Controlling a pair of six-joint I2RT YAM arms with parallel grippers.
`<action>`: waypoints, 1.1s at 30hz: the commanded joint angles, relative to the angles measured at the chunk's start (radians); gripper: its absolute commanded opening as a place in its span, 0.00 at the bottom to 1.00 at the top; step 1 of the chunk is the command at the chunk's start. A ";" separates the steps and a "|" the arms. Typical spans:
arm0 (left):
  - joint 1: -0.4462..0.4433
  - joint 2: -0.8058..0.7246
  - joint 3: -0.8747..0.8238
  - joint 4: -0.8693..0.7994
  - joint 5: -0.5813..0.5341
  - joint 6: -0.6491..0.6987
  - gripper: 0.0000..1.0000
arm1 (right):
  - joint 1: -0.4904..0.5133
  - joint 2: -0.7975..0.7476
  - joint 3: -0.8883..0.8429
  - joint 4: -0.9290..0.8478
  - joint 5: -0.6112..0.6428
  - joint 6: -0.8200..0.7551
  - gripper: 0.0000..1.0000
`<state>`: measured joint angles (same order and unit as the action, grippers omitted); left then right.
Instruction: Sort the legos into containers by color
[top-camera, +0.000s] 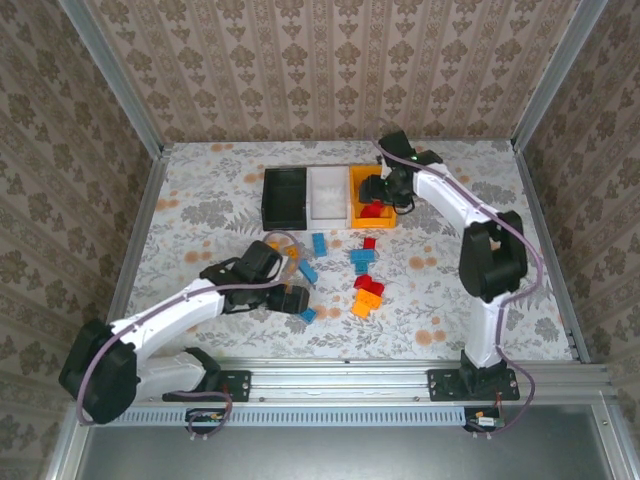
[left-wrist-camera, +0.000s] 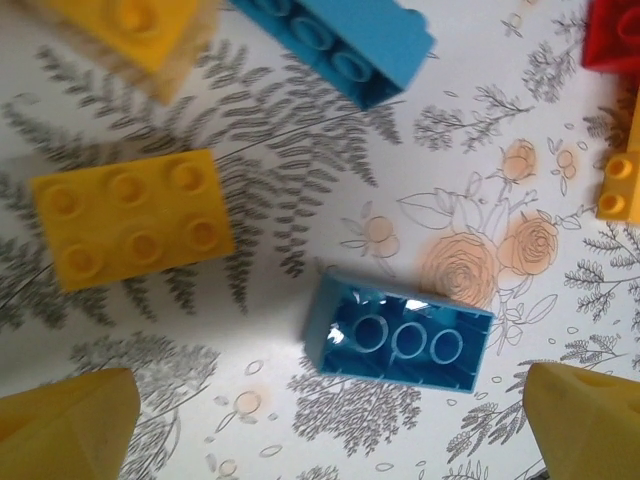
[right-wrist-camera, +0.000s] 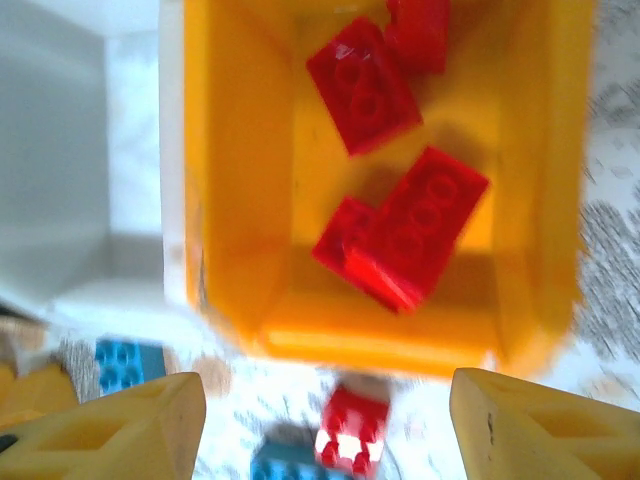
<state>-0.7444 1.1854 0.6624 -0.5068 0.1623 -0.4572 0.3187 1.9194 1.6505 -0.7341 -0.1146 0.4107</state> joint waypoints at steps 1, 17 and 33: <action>-0.070 0.080 0.070 -0.030 -0.084 0.071 1.00 | 0.009 -0.181 -0.145 0.074 -0.017 0.051 0.69; -0.181 0.381 0.221 -0.054 -0.136 0.134 0.99 | 0.013 -0.636 -0.670 0.131 -0.023 0.171 0.71; -0.230 0.418 0.190 -0.061 -0.145 0.115 0.91 | 0.028 -0.601 -0.694 0.172 -0.023 0.189 0.72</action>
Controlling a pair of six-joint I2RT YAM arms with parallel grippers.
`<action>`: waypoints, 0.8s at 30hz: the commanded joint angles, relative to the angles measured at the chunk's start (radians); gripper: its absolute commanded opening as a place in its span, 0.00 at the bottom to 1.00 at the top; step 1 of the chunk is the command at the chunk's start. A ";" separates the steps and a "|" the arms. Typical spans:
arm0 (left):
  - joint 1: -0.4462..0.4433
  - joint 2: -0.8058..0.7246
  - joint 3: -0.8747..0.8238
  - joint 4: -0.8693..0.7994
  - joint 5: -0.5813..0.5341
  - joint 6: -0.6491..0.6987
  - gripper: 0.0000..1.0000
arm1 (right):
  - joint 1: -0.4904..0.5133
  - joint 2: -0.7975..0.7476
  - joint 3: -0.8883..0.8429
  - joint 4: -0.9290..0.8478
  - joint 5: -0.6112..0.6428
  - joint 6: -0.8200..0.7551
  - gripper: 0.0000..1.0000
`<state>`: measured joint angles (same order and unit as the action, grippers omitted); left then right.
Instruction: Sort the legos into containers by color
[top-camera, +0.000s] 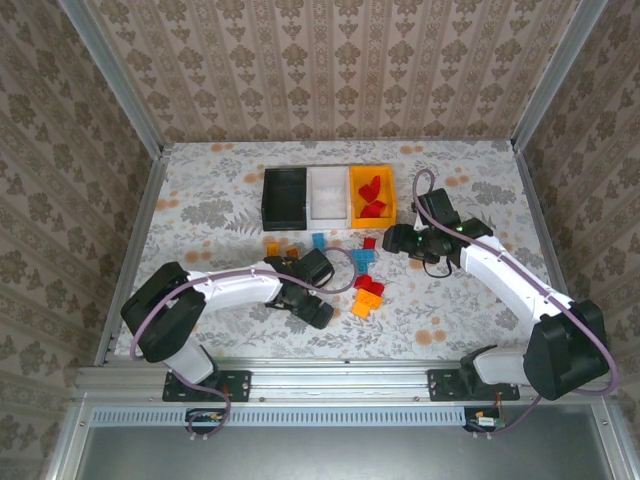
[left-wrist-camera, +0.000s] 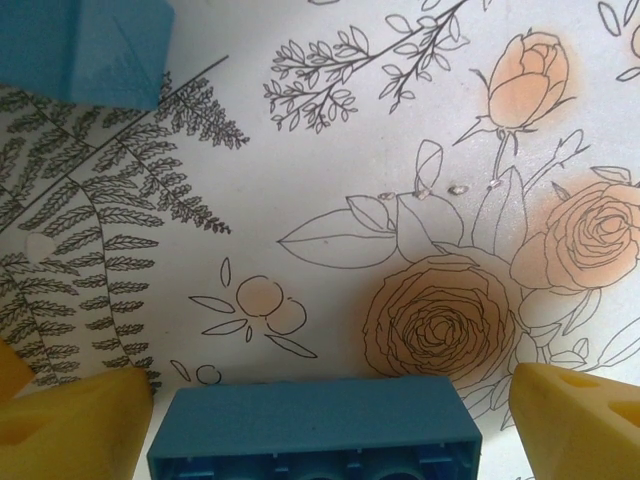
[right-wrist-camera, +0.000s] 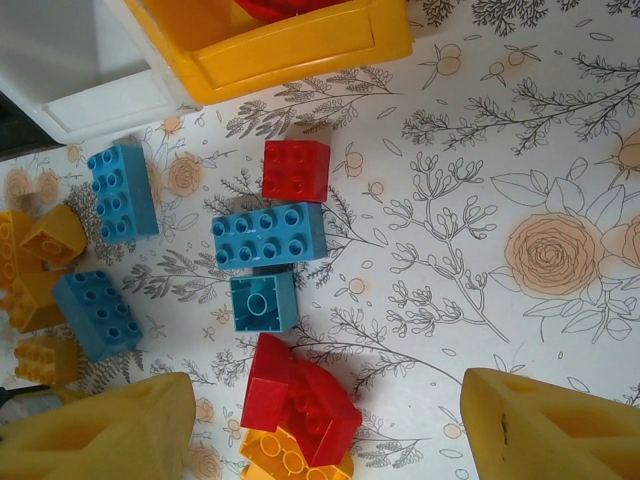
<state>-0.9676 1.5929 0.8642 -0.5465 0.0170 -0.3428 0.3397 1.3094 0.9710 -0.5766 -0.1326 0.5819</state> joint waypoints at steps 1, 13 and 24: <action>-0.006 0.010 -0.010 -0.021 0.000 -0.001 0.89 | 0.007 0.011 -0.017 0.018 -0.004 0.019 0.72; -0.005 0.013 0.022 -0.036 0.005 -0.008 0.62 | 0.015 0.008 -0.024 0.018 0.008 0.017 0.73; 0.087 -0.085 0.076 -0.051 0.055 0.004 0.60 | 0.016 0.008 -0.031 0.024 0.008 0.014 0.73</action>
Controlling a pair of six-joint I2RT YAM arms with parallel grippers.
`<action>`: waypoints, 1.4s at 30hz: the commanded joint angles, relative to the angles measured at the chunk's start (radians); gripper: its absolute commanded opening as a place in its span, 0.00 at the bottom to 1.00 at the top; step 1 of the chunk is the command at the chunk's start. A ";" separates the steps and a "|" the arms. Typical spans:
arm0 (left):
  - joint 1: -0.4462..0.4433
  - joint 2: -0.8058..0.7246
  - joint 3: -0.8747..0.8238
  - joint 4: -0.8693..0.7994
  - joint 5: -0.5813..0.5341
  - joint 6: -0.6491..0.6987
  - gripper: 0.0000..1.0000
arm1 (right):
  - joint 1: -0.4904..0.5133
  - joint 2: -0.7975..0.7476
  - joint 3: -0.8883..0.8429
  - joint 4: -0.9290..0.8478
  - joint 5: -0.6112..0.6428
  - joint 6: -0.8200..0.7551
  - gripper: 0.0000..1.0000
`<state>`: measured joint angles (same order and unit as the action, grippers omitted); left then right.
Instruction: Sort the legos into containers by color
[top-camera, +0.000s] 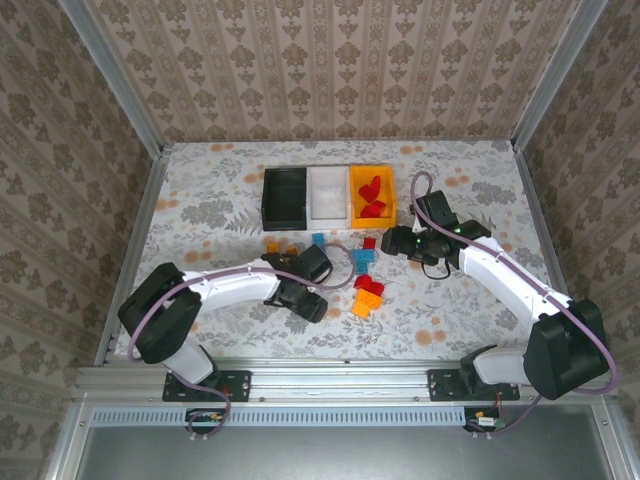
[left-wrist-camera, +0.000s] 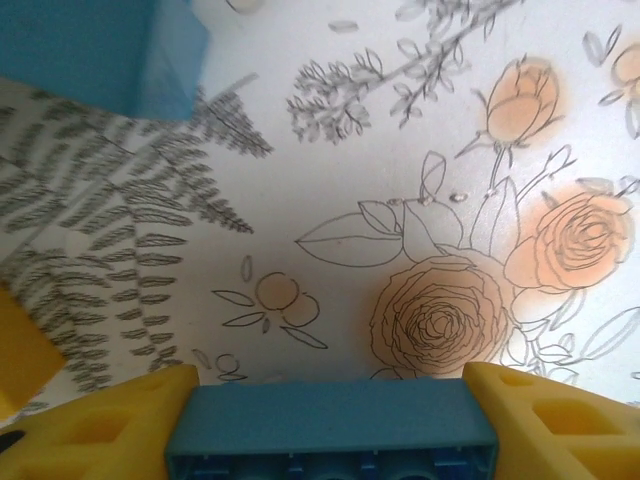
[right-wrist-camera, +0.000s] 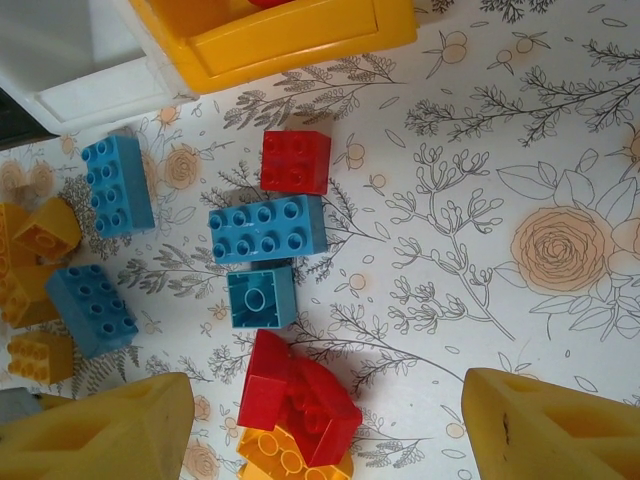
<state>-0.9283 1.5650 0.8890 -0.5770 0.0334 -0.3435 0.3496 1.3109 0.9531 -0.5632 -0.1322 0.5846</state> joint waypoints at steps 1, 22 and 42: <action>0.068 -0.066 0.063 -0.018 0.052 0.012 0.60 | 0.006 0.008 -0.014 0.011 0.009 0.011 0.73; 0.319 0.408 0.832 -0.030 0.026 0.238 0.59 | 0.011 -0.009 -0.032 0.001 0.016 -0.007 0.74; 0.339 0.648 1.078 -0.091 0.041 0.226 0.71 | -0.026 0.049 -0.053 0.039 0.006 -0.061 0.76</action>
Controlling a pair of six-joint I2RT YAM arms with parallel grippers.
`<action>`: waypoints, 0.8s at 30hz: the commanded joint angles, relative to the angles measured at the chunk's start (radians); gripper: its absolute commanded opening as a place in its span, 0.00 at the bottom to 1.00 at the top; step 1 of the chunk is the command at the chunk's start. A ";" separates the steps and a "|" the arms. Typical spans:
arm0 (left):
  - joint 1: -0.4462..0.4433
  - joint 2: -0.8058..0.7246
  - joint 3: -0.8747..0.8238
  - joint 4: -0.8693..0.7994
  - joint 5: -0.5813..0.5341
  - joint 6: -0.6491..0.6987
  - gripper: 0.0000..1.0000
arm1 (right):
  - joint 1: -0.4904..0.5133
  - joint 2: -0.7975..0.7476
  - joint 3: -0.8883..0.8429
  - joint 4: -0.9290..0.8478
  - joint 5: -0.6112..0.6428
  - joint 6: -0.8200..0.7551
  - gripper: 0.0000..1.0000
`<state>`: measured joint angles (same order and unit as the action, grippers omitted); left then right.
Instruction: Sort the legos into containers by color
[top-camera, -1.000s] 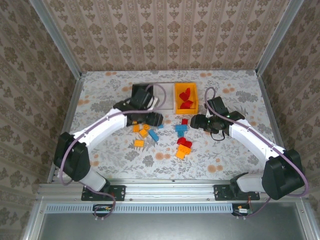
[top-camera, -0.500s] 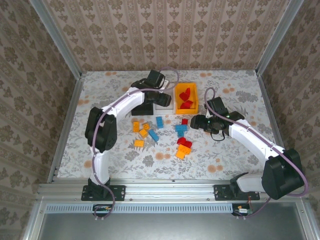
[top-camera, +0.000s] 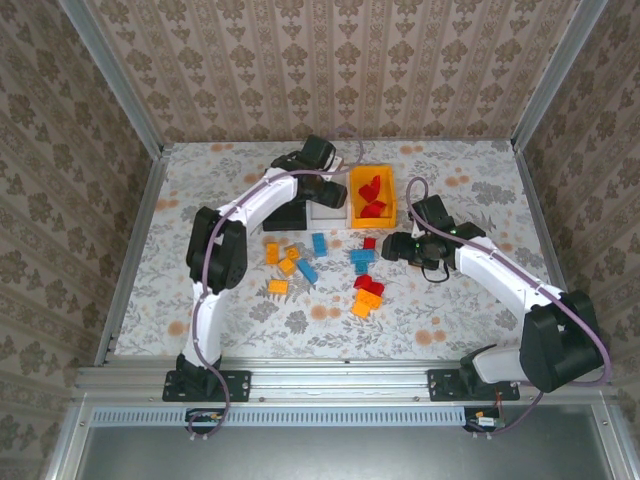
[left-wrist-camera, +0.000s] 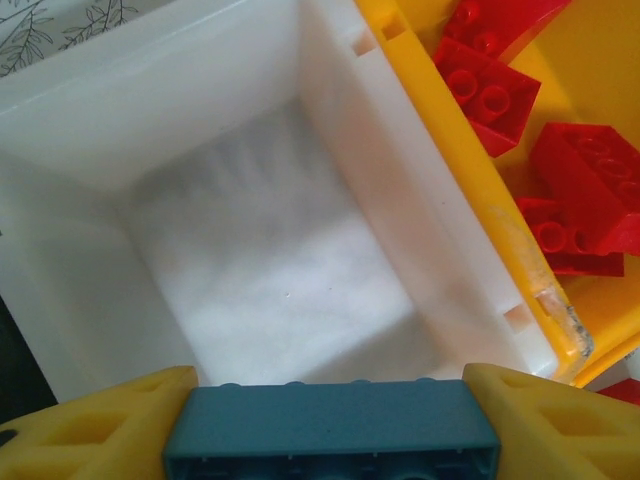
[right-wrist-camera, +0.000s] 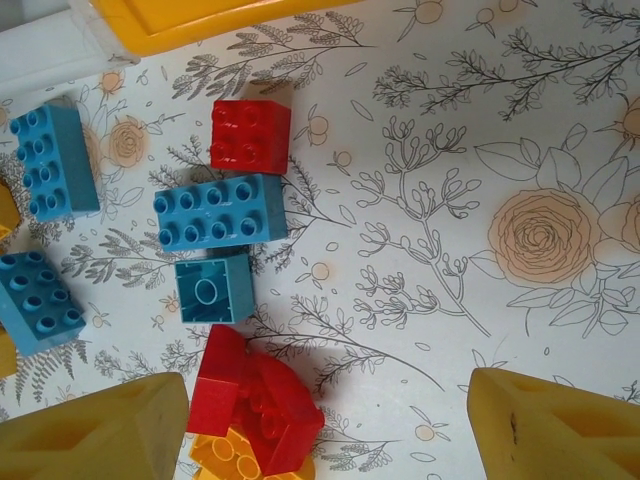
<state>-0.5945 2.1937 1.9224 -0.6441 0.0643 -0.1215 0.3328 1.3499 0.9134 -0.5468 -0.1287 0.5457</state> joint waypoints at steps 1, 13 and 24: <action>0.006 0.022 0.049 -0.023 0.014 0.001 0.72 | -0.009 0.010 -0.014 0.033 0.003 -0.024 0.76; 0.006 -0.013 0.087 -0.034 0.035 -0.023 0.88 | -0.019 -0.007 -0.033 0.034 -0.003 -0.016 0.78; 0.005 -0.362 -0.222 0.077 0.087 -0.102 0.93 | 0.001 -0.066 -0.012 -0.046 -0.009 0.010 0.79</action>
<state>-0.5938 1.9572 1.7714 -0.6128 0.1165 -0.1791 0.3218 1.3277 0.8917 -0.5381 -0.1326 0.5465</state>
